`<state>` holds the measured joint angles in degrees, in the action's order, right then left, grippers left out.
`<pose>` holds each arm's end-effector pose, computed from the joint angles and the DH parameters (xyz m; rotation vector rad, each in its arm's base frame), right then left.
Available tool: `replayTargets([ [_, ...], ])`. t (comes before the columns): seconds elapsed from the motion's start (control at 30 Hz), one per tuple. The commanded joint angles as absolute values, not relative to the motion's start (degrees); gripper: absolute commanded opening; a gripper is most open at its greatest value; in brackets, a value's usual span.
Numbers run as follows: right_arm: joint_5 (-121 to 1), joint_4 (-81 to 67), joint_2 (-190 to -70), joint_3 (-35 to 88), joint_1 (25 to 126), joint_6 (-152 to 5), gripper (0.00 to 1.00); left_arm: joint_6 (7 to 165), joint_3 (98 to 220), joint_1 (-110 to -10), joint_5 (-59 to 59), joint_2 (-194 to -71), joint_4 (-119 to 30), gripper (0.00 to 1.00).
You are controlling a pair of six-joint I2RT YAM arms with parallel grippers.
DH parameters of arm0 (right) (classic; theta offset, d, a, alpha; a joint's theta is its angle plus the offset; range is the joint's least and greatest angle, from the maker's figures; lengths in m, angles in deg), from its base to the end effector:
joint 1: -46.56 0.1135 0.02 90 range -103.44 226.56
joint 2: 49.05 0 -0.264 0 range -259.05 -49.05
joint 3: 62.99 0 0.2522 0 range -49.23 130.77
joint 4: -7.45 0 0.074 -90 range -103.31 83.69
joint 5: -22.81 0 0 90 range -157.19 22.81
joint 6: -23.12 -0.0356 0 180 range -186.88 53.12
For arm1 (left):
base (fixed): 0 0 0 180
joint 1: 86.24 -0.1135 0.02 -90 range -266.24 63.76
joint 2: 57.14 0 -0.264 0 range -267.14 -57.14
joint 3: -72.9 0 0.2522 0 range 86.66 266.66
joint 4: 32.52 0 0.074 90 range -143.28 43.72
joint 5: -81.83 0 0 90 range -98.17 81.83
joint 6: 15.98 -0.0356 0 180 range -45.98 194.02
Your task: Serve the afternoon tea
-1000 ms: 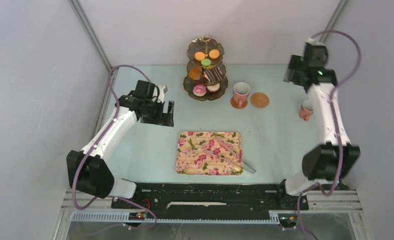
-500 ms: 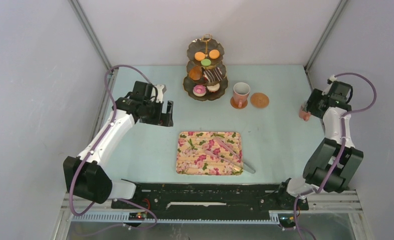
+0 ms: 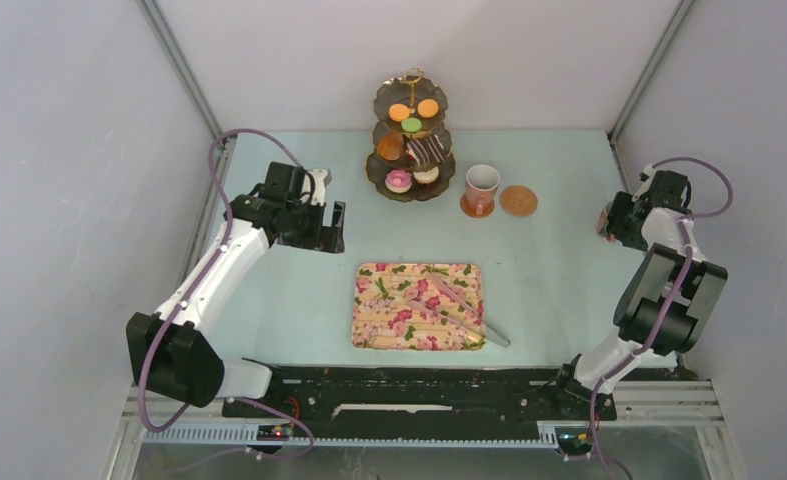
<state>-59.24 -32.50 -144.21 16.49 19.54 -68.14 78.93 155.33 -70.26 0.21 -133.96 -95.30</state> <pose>0.3125 -0.1538 0.2181 0.5647 2.4639 -0.0030 0.2581 -0.0793 0.3034 0.3049 2.5680 -0.3244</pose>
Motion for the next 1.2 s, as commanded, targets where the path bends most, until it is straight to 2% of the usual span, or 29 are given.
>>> replayTargets([
  [0.0,-60.9,-28.6,-145.9,17.1,19.3,-67.1,0.58,77.5,156.7,-70.5,-0.8,-133.8,-95.8,0.98],
  [0.4,-62.0,-25.6,-149.5,17.3,19.6,-66.6,0.49,77.5,158.7,-70.5,-1.6,-135.6,-97.2,0.98],
  [0.63,-63.3,-28.3,-152.6,21.0,20.4,-66.6,0.39,77.4,159.1,-70.5,-1.9,-135.8,-97.6,0.98],
  [1.0,-65.8,-28.4,-154.0,22.6,21.8,-67.6,0.29,77.2,159.0,-70.6,-2.5,-135.6,-97.7,0.98],
  [1.17,-66.1,-28.7,-153.4,22.6,22.0,-67.7,0.19,77.2,158.8,-70.7,-2.5,-135.5,-97.7,0.98],
])
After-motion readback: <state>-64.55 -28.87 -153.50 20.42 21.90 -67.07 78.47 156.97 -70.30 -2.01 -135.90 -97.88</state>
